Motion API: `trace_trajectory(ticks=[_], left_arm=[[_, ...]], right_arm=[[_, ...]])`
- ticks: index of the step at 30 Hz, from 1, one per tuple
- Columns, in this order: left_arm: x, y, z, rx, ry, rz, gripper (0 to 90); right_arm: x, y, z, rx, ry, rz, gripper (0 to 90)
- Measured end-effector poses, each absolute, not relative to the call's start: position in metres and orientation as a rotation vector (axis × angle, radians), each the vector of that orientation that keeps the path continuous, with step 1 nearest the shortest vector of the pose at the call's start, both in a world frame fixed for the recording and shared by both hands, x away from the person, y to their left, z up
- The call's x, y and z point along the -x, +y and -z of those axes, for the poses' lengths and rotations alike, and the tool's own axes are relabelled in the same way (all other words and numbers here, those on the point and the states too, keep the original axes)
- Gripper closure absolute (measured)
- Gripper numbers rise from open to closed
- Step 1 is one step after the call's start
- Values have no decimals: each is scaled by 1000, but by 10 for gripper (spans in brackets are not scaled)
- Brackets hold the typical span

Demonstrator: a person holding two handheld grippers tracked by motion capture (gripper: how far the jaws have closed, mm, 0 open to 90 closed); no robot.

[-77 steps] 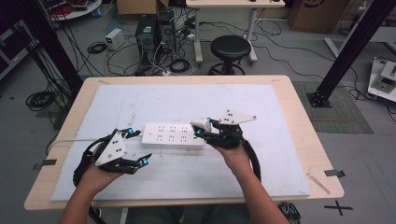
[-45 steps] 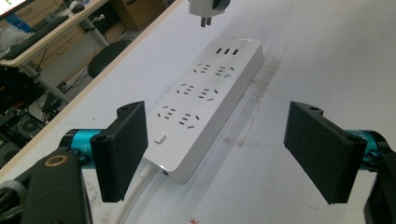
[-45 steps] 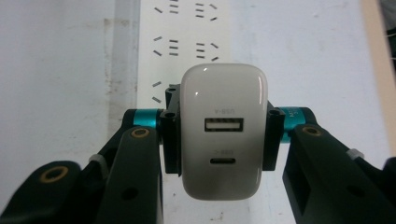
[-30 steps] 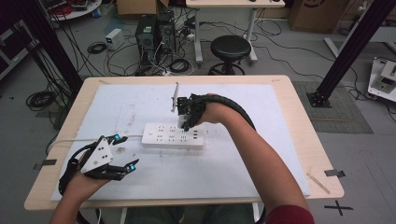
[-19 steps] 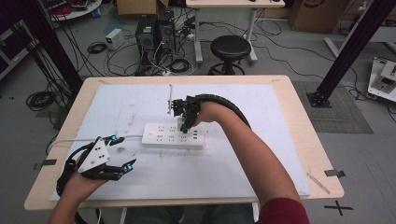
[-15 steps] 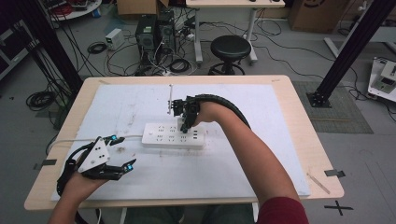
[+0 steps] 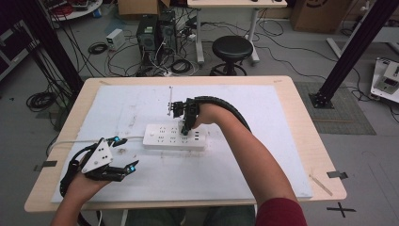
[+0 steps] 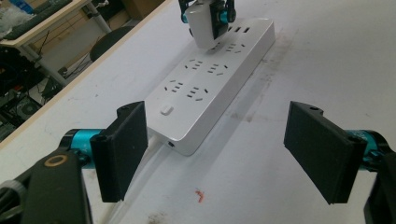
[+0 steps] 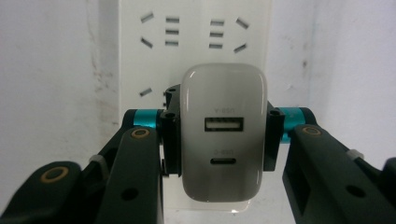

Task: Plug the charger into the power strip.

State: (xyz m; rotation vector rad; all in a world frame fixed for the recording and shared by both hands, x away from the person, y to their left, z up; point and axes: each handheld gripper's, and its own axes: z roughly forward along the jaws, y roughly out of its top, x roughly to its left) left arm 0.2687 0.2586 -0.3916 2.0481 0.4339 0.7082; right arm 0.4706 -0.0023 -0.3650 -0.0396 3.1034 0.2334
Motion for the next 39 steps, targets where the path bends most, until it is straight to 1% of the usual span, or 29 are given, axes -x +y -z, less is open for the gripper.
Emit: trace_trajectory(ticks=[1,4,25,26,27,29,30,32,35,37,39], left_arm=[[-269,258,391,-2058,429,-711,217],[-269,256,391,-2047,429,-707,217],[-270,249,394,-2059,403,-694,217],[-271,250,394,-2066,402,-692,217],[-272,250,394,-2066,404,-692,217],[-273,251,392,-2068,402,-695,217],[-274,251,391,-2066,401,-696,217],[-276,250,389,-2066,397,-693,217],[-278,249,386,-2064,393,-696,217],[-280,247,384,-2065,387,-697,217],[-282,246,382,-2060,384,-702,217]], right_arm=[[-470,0,370,53,3093,-193,632],[-472,-1,370,2,3116,-200,633],[-471,0,377,-10,3106,-214,628],[-470,0,377,-18,3103,-207,617],[-470,0,377,-18,3087,-202,536],[-472,-4,373,-95,3102,-240,481],[-473,-8,369,-116,3078,-298,421],[-473,-17,357,-201,3062,-417,397],[-469,-31,343,-238,3023,-609,352],[-462,-45,334,-276,2998,-776,315],[-456,-57,328,-304,2958,-903,297]])
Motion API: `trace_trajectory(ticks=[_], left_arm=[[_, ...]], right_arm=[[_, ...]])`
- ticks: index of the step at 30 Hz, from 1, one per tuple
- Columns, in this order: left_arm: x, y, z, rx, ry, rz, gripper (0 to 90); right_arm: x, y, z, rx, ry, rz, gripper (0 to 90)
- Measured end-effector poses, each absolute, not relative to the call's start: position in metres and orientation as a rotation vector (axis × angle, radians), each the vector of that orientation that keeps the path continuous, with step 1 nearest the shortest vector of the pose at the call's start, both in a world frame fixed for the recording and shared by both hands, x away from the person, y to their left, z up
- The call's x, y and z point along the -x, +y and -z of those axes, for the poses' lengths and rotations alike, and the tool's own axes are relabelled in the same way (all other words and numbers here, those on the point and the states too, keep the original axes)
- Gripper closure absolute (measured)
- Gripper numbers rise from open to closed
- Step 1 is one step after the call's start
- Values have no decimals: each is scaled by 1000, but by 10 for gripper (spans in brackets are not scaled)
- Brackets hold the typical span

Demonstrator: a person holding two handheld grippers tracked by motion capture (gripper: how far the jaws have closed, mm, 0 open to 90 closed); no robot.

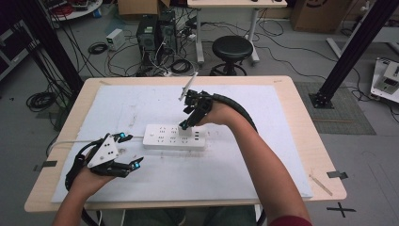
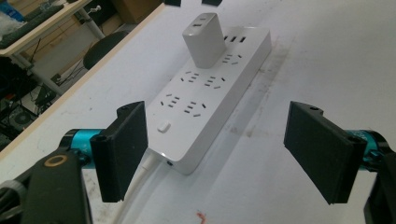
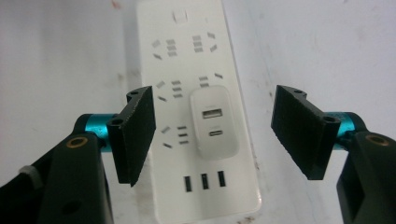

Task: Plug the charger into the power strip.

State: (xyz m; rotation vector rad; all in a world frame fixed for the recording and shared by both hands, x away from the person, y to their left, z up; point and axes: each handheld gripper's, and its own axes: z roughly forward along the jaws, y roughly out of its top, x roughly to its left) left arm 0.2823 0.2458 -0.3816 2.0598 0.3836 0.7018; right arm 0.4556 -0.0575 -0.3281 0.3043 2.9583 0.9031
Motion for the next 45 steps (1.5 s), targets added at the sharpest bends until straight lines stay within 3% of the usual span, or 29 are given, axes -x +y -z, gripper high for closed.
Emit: trace_trajectory(ticks=[6,24,45], left_arm=[[-286,243,375,-2055,367,-702,217],[-293,243,365,-1997,351,-671,217],[-303,238,366,-1989,378,-646,217]], right_arm=[[-440,-95,321,-442,2839,-1136,214],[-387,-182,338,-628,2548,-1390,203],[-377,-196,349,-648,2531,-1410,203]])
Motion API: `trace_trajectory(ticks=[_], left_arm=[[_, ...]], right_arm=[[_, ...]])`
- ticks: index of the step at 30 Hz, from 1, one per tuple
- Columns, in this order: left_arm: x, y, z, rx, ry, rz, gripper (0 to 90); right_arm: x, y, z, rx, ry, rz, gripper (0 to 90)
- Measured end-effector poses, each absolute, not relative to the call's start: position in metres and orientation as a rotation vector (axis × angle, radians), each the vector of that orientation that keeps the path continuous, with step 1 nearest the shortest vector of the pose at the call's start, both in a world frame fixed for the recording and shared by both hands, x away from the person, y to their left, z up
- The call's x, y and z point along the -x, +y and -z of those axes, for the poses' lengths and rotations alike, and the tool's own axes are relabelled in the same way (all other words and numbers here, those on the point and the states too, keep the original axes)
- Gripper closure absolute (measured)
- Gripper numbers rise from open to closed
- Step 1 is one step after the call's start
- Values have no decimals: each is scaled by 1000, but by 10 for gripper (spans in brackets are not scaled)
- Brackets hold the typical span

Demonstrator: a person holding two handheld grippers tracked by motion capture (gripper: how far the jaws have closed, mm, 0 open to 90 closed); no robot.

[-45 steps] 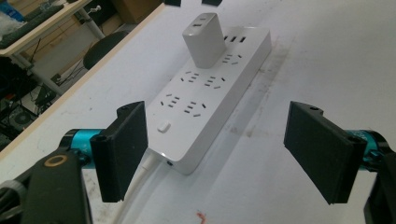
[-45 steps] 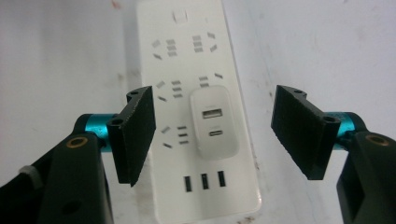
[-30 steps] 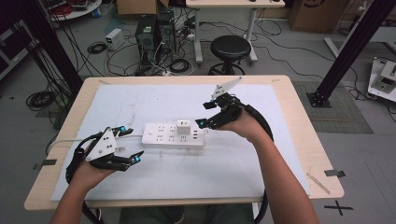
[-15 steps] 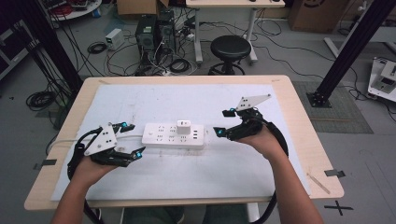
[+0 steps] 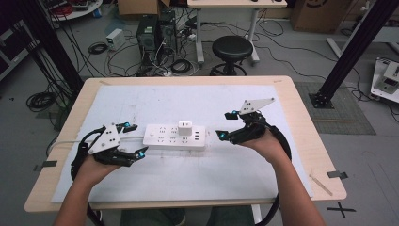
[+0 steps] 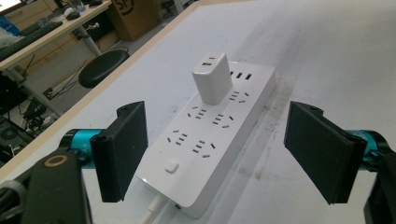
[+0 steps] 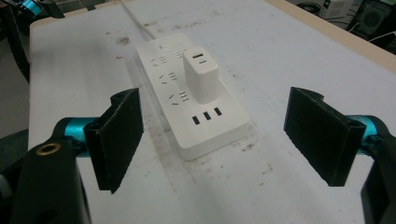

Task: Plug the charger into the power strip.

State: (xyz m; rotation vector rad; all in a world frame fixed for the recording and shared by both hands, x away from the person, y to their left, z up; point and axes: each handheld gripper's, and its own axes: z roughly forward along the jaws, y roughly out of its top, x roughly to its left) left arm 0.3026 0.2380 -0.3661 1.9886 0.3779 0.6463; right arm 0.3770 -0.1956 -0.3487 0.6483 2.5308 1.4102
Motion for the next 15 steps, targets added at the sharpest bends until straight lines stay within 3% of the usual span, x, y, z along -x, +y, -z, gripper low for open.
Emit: trace_trajectory(ticks=[15], left_arm=[[-302,242,367,-1992,395,-644,217]], right_arm=[[-380,-192,349,-655,2526,-1395,203]])
